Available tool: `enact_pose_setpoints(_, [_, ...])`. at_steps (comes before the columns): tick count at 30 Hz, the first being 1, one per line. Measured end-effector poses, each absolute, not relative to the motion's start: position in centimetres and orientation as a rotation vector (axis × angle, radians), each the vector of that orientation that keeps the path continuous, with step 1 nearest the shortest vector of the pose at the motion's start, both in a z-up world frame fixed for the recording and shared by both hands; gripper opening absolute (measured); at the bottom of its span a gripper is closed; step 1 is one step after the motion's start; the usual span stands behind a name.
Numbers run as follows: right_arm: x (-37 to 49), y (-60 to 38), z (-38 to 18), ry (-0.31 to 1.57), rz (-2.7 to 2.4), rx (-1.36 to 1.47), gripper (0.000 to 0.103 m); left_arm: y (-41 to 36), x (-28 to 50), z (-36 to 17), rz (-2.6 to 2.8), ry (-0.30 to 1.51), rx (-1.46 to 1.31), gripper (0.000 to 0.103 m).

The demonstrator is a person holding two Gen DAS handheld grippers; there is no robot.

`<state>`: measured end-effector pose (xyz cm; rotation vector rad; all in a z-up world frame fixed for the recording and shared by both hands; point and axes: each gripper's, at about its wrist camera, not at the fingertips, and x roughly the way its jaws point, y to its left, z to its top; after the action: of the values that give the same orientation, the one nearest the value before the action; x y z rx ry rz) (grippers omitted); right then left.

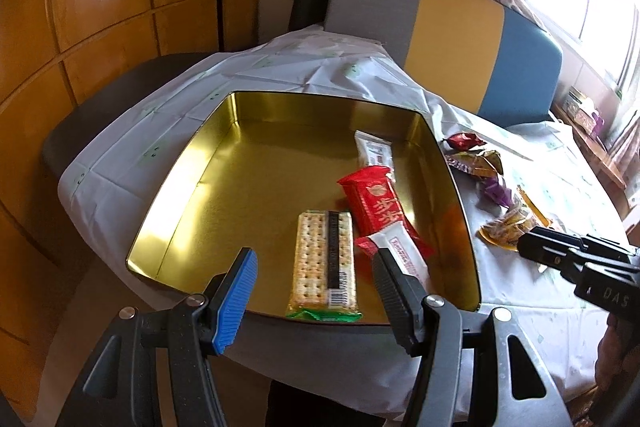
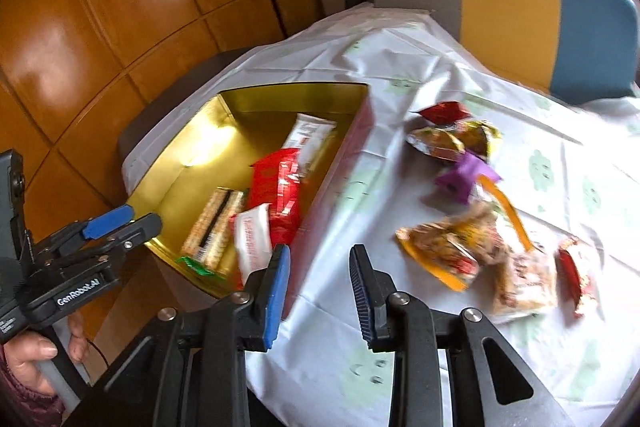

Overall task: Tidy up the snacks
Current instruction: 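Carry a white wrapped biscuit into the tin and release with the right tool, then grasp the yellow snack bag from the pile with the left tool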

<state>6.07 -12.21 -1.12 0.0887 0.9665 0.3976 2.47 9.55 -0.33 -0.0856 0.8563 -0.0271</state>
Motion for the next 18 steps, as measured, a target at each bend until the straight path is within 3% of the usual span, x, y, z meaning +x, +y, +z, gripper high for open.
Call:
enact_pose_setpoints(9, [5.9,-17.3,-1.0,0.959,0.297,0.105,0.039,7.8,2.4,-0.2,-0.057,0.864,-0.041,0.061])
enact_pose_setpoints(18, [6.0,-22.0,-0.4,0.946,0.190,0.080,0.053,5.9,2.6,0.1,-0.103,0.863,-0.015,0.061])
